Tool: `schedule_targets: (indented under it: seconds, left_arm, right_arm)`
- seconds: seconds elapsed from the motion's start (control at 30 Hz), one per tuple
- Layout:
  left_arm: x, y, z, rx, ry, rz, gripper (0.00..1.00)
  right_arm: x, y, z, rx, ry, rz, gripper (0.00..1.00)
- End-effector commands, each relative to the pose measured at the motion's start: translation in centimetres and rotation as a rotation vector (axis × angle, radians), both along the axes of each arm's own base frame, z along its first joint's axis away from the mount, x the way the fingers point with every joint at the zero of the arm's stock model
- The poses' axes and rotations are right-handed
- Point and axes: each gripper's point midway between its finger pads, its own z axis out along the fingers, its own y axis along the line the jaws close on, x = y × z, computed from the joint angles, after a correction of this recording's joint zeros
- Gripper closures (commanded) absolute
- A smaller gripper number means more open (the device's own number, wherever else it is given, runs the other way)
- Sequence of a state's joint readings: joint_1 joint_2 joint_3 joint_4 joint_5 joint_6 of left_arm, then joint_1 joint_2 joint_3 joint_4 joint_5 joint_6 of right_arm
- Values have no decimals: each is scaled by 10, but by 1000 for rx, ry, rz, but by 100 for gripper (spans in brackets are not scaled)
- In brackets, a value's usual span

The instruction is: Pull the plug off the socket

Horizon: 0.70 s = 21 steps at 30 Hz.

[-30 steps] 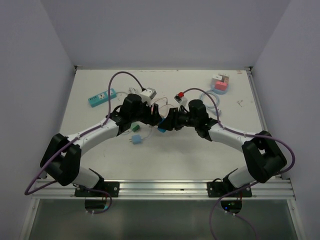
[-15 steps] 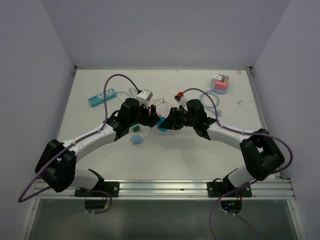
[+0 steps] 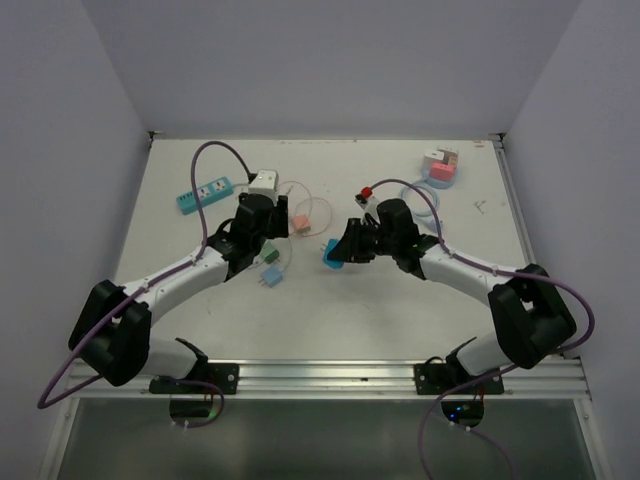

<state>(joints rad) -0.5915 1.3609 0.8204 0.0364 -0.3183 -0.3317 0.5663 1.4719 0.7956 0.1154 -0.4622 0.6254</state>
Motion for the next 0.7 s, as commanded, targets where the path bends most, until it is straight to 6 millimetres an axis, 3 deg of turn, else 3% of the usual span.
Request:
schedule_targets:
  seconds: [0.0,0.3,0.33,0.47,0.67]
  left_arm:
    - [21,31,25,48,-113,180,100]
    - [24,11,24,27,-74,92,100]
    - [23,12,23,37,-59,90,100]
    - [18,20,3,68,18,103,100]
    - [16,30,-16,61,128,99,97]
  right_arm:
    - [-14,-6,2,-13,33,30,100]
    - [-7,-7,-22,-50,77,14,100]
    - [-6,-4,-32,-53,101,22,100]
    - [5,9,-43,-25,126,37,100]
    - [27,27,-46,8,121,41,99]
